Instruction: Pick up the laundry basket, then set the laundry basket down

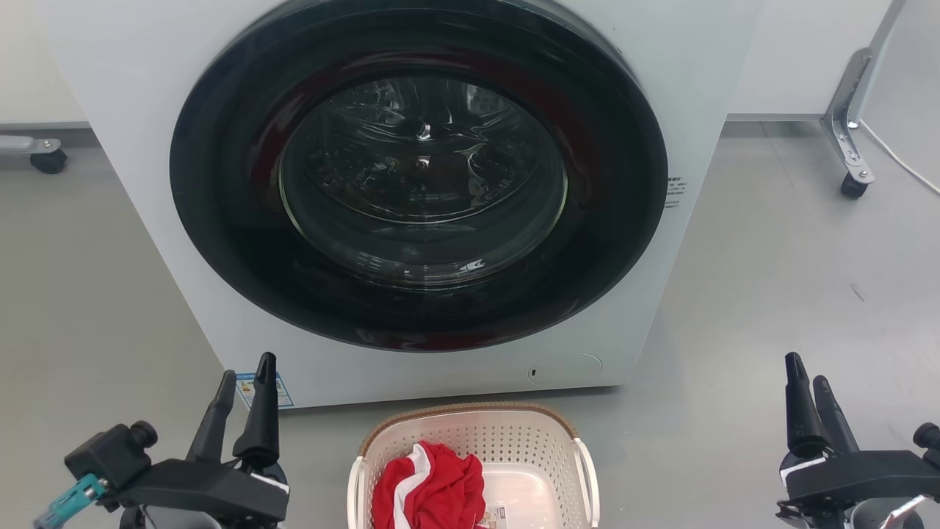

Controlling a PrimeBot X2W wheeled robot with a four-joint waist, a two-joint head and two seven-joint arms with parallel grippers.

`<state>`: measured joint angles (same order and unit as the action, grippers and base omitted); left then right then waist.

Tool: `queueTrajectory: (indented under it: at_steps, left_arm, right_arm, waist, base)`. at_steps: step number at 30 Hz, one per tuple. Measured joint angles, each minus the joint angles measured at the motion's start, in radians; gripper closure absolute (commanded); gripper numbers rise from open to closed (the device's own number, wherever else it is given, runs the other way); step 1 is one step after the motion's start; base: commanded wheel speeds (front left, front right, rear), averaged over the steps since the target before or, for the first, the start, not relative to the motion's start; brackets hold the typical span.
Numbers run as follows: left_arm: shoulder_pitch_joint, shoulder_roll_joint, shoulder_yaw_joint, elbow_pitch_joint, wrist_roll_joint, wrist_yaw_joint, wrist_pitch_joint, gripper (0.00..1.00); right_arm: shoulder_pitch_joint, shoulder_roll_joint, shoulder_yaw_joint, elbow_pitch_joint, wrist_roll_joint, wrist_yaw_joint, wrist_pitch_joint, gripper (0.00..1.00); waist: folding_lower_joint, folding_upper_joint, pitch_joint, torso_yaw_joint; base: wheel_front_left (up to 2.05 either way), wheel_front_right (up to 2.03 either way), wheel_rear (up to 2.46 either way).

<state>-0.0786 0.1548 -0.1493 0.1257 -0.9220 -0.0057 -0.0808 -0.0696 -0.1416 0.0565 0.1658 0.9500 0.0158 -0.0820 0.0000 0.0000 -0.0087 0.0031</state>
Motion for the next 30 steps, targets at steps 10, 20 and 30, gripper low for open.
queueTrajectory:
  at_steps: [10, 20, 30]
  left_arm:
    - [0.000, 0.017, -0.044, -0.035, 0.152, 0.032, -0.037, 0.00]
    - [0.006, 0.020, -0.072, -0.046, 0.278, 0.059, -0.071, 0.00]
    - [0.025, 0.020, -0.085, -0.060, 0.393, 0.085, -0.090, 0.00]
  right_arm:
    - [0.001, -0.030, 0.056, -0.029, -0.183, -0.029, -0.035, 0.00]
    - [0.015, -0.043, 0.094, -0.047, -0.337, -0.060, -0.070, 0.00]
    - [0.023, -0.056, 0.117, -0.067, -0.467, -0.085, -0.105, 0.00]
  waist:
    - [0.0000, 0.0000, -0.001, 0.002]
    - [0.0000, 0.0000, -0.002, 0.002]
    - [0.0000, 0.0000, -0.003, 0.003]
  base:
    - [0.00, 0.00, 0.00]
    - [0.00, 0.00, 0.00]
    - [0.00, 0.00, 0.00]
